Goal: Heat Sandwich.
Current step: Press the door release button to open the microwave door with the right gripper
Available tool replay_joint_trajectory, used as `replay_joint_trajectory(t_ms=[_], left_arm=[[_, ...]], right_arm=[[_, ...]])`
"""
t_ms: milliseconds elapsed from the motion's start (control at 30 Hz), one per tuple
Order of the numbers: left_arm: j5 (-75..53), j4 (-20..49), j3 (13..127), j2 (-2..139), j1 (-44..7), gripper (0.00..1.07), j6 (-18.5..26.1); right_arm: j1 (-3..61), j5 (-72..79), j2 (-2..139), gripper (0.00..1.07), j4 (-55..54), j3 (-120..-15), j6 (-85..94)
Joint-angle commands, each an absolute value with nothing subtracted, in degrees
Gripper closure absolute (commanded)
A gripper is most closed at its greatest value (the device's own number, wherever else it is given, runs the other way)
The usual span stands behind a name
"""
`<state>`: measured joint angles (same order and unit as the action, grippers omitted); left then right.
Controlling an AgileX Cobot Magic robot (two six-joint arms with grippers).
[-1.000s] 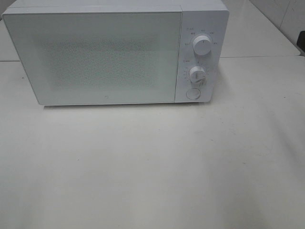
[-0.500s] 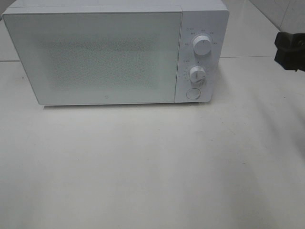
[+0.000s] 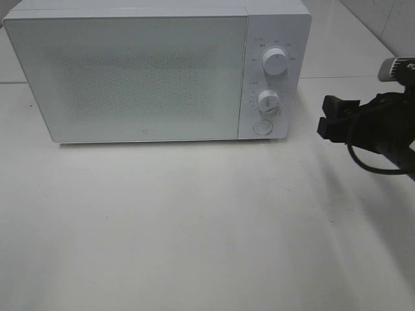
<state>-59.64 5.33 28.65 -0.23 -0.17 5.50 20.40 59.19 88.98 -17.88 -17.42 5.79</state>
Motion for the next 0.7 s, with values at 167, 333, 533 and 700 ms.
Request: replay_joint_trajectory(t_ms=[167,333,533,700], left_arm=[[-59.36,5.79,28.42,-1.43,-0.06,0.07,5.33],[-59.36,5.79,28.42,-1.43,-0.06,0.07,5.33],[-59.36,5.79,28.42,-1.43,-0.06,0.07,5.33],[-59.36,5.79,28.42,-1.43,-0.06,0.07,5.33]], right_arm=[[28.48,66.92,95.68,0.33,-24.29,-17.48,6.88],[33.69,69.56,98.89,0.33,-30.54,-17.7,6.88],[39.02,69.73,99.52,0.33,-36.96,-19.19,8.31],[39.42,69.56,99.52,0.33,-36.61,-19.48,9.0]])
